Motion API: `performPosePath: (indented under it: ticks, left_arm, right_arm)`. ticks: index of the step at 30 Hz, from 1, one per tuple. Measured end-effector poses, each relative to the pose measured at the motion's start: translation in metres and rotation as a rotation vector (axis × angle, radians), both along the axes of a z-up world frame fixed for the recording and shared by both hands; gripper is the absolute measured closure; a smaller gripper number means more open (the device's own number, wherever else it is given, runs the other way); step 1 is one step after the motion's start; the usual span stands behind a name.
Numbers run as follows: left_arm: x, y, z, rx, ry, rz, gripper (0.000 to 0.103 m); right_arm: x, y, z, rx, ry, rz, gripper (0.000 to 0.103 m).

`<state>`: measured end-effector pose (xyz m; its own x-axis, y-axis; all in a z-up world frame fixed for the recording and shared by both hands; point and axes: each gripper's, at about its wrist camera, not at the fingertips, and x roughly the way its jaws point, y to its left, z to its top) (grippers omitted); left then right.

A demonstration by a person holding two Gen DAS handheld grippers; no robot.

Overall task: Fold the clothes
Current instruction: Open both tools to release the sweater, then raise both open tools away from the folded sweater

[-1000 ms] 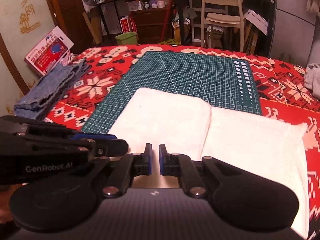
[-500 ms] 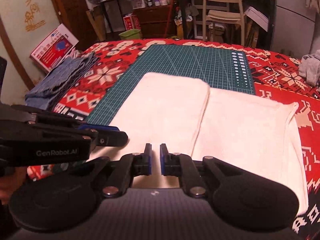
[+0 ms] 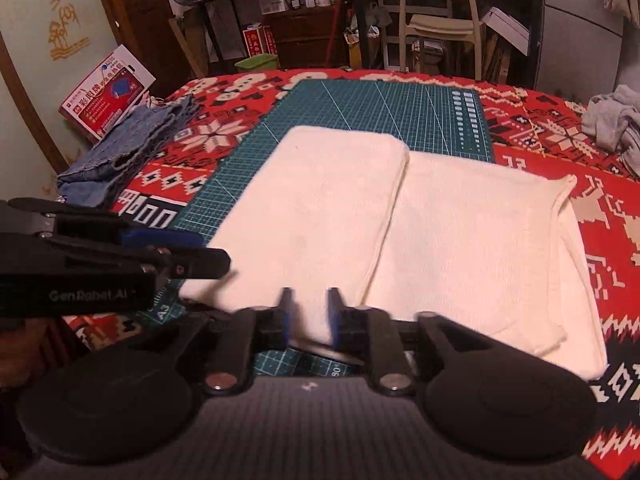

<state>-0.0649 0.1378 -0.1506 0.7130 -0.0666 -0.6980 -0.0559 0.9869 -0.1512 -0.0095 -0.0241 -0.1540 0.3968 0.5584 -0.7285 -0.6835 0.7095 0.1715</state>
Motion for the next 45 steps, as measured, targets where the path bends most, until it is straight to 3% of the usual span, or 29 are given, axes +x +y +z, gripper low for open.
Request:
performPosePath:
  ticks: [6, 8, 12, 14, 20, 27, 30, 34, 38, 39, 45]
  left_arm:
    - [-0.011, -0.003, 0.009, 0.005, -0.019, 0.001, 0.035]
    - [-0.014, -0.004, 0.010, 0.009, -0.004, 0.013, 0.032]
    - [-0.024, -0.007, 0.013, 0.039, -0.011, 0.044, 0.016]
    - [-0.025, -0.007, 0.015, 0.045, -0.016, 0.043, 0.015]
    - [-0.029, -0.008, 0.020, 0.063, -0.030, 0.036, 0.014]
    - [-0.029, -0.009, 0.026, 0.073, -0.021, 0.011, 0.014]
    - [-0.026, -0.012, 0.027, 0.098, -0.005, -0.017, 0.013]
    - [-0.028, -0.012, 0.029, 0.107, -0.008, -0.032, 0.008]
    - [-0.030, -0.021, 0.030, 0.195, -0.030, -0.046, 0.009]
    - [-0.030, -0.024, 0.030, 0.218, -0.038, -0.049, 0.009]
    - [-0.028, -0.022, 0.035, 0.158, -0.080, -0.072, 0.009]
  right_arm:
    - [-0.004, -0.008, 0.013, -0.021, -0.030, -0.024, 0.042]
    - [-0.004, -0.012, 0.015, -0.040, -0.045, -0.037, 0.027]
    - [-0.004, -0.023, 0.019, -0.039, -0.057, -0.065, 0.010]
    - [-0.004, -0.027, 0.020, -0.046, -0.054, -0.073, 0.003]
    - [-0.013, -0.025, 0.024, -0.123, -0.085, -0.087, 0.001]
    - [-0.031, -0.009, 0.030, -0.261, -0.200, -0.077, 0.001]
    - [-0.042, -0.004, 0.034, -0.297, -0.293, -0.044, 0.001]
    - [-0.040, -0.010, 0.039, -0.222, -0.244, -0.065, 0.001]
    - [-0.028, -0.018, 0.042, -0.172, -0.187, -0.106, 0.001]
    - [-0.026, -0.020, 0.043, -0.164, -0.191, -0.104, 0.001]
    - [-0.030, -0.020, 0.048, -0.162, -0.283, -0.114, 0.001]
